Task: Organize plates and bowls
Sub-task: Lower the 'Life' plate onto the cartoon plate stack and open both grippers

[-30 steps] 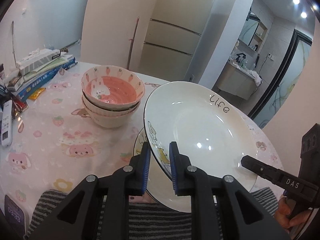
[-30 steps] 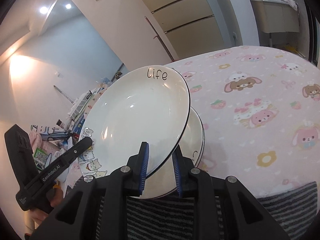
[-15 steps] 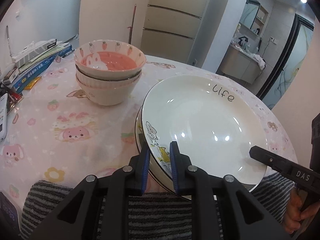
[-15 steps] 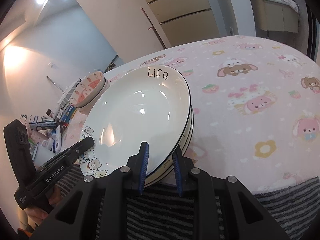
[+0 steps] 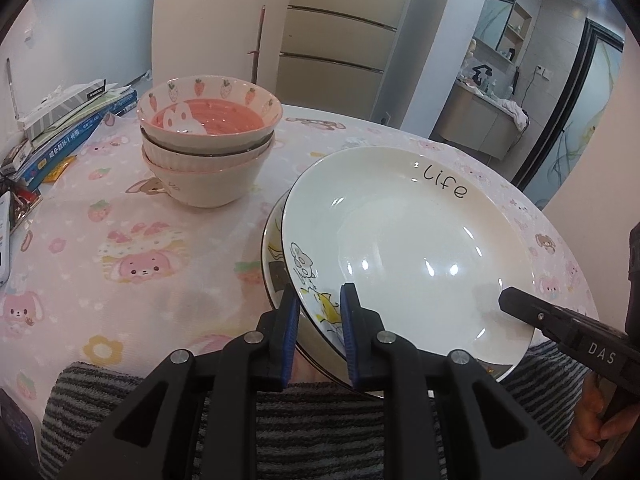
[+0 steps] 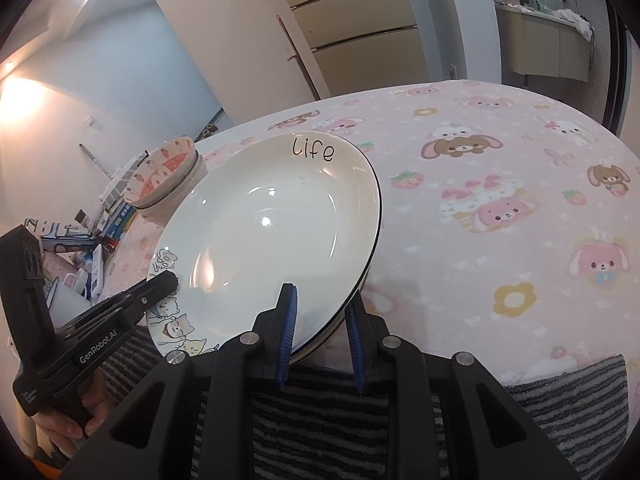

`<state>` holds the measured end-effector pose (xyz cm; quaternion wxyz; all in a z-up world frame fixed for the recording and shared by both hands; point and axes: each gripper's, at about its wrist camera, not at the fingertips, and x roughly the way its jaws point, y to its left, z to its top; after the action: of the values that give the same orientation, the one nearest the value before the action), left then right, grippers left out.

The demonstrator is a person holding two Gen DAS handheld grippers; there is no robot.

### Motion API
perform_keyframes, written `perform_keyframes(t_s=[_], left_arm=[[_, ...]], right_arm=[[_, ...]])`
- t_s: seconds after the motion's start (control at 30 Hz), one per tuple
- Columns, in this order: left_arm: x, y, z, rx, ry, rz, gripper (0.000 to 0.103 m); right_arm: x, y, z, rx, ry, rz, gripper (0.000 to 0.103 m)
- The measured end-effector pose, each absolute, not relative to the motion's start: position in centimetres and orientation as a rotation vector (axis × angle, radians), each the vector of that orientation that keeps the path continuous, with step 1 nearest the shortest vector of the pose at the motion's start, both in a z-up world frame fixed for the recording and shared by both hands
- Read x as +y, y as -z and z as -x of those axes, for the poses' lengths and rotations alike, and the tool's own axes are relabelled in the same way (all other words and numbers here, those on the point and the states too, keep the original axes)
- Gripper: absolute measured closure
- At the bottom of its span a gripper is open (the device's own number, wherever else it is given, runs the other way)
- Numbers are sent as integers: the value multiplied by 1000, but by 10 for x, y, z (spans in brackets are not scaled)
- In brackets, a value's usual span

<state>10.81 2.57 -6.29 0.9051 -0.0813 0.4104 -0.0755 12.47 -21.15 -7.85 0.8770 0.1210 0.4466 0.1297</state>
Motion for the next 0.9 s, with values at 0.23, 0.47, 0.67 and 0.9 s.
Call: perform_keyframes(t_s=[0.23,0.47,0.67,0.9], left_arm=[[18,65,-110,862,182,129,82],[4,67,-109,874,210,69,76],[4,69,-109,884,223,63,71],[-8,52,-91,781,210,-15,50]], right_arm=[[-216,78,-124,928,-246,-248,77],[-222,74,-122,909,-212,-243,77],[-218,71,-120,862,-172,-171,77],[-215,66,-119,808,-136,-86,82]])
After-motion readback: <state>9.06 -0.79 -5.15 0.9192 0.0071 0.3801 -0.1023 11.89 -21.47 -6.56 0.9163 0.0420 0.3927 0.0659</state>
